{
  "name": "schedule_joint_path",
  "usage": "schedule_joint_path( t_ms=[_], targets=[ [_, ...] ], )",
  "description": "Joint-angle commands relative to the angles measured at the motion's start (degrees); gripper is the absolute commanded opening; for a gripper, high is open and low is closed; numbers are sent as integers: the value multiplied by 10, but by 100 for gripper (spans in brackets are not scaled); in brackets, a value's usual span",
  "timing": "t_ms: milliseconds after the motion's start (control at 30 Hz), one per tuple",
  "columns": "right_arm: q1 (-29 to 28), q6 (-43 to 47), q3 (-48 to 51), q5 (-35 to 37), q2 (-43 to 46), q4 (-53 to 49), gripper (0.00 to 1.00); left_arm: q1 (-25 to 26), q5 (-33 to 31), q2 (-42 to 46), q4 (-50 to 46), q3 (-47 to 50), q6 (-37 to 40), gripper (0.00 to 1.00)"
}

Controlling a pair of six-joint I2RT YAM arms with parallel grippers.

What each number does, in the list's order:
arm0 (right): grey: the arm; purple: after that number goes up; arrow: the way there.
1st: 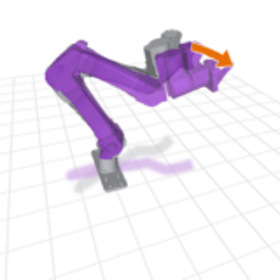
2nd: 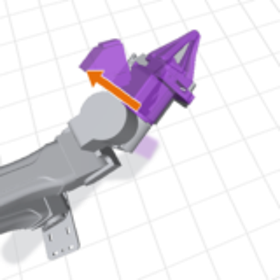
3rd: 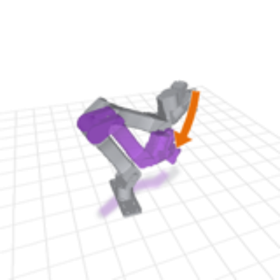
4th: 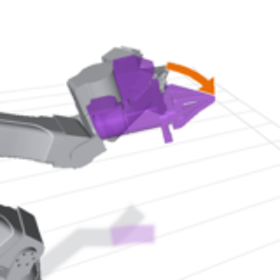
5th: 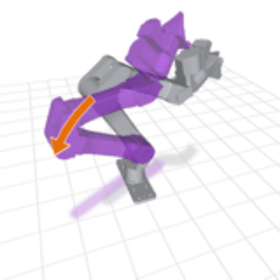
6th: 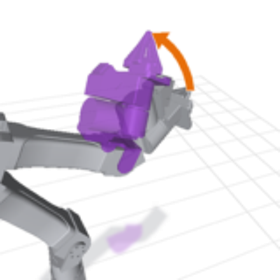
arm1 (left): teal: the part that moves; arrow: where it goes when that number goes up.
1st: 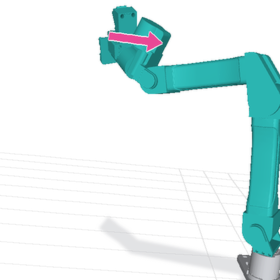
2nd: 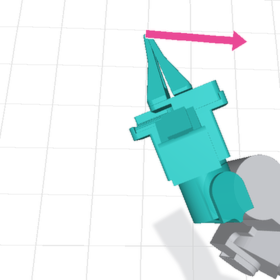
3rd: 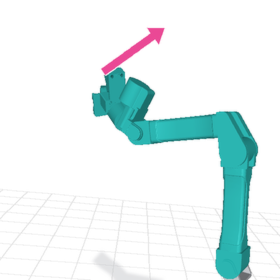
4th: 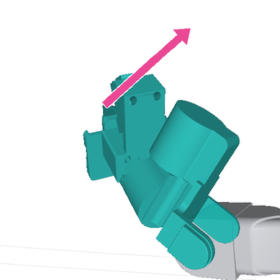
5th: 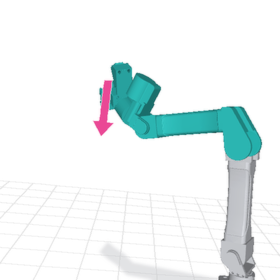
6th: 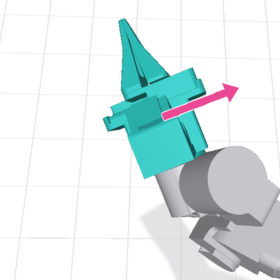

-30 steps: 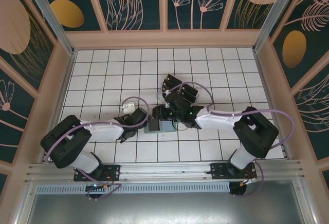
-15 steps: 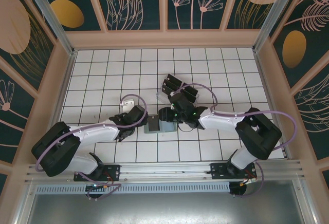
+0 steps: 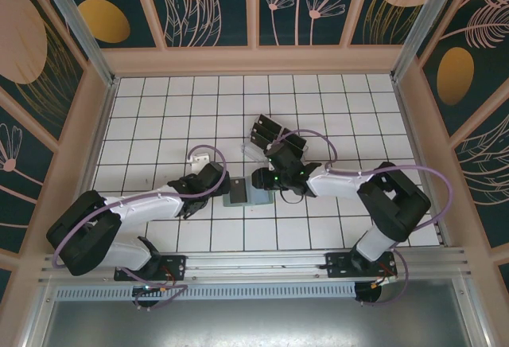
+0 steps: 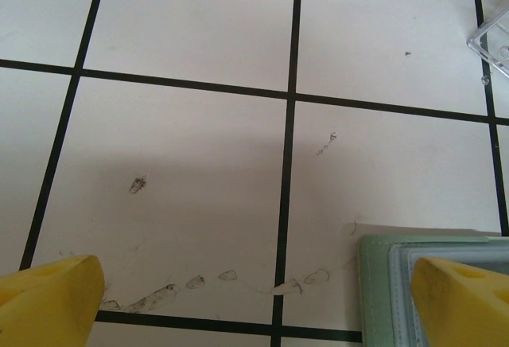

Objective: Put the credit cards into the card holder
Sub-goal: Move the card holder to the center of the table.

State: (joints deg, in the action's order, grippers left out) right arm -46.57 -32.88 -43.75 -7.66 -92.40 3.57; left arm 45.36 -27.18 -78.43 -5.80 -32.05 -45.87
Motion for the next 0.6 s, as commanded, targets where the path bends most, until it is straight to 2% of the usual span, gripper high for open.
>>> schedule_joint_path(
  t_ms=[0,333,567],
  targets=[
    [1,10,0,-9,-16,3,41,-3,8,12,5,-12,10,99],
    [-1,-53,21,-80,-50,84,43,-2,54,45,66,23,16,99],
    [-1,-99,36,-93,-58,131,43,-2,76,91,99,63,17,98]
  ],
)
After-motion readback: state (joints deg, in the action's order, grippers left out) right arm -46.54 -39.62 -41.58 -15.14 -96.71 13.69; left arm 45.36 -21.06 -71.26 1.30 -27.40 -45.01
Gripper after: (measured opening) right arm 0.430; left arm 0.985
